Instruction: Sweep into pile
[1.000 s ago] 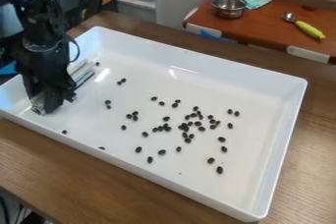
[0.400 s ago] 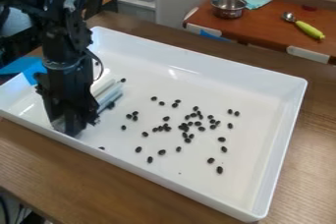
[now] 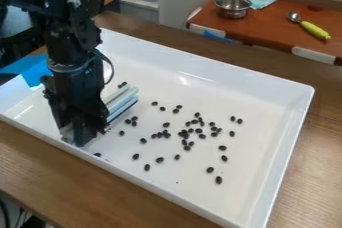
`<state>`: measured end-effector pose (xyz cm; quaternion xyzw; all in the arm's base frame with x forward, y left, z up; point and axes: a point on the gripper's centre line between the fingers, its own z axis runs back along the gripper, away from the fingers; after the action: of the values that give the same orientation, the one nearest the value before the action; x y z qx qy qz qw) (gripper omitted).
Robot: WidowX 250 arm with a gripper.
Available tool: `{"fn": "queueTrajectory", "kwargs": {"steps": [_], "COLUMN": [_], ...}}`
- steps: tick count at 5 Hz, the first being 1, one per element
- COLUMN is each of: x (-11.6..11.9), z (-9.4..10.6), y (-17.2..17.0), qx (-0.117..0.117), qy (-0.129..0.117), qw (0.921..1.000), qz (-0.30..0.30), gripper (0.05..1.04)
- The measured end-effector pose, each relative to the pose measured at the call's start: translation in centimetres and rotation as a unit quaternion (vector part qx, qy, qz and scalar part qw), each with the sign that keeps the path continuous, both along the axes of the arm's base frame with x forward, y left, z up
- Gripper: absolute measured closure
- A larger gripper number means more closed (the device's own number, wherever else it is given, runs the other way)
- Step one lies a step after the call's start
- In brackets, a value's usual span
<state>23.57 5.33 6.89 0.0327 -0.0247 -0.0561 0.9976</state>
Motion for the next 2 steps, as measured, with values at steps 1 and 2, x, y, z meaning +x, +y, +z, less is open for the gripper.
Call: {"fn": "queueTrajectory", "kwargs": {"steps": [1,2], "x": [0.3,0.9], "z": [-0.3,-1.3], "y": [-1.7,-2.7], "qx": [0.003,0.020], "qy": [-0.004,-0.008], "qw": [1.0000,0.9998], "qz": [-0.002,0.002], "gripper": [0.704,0.704]}}
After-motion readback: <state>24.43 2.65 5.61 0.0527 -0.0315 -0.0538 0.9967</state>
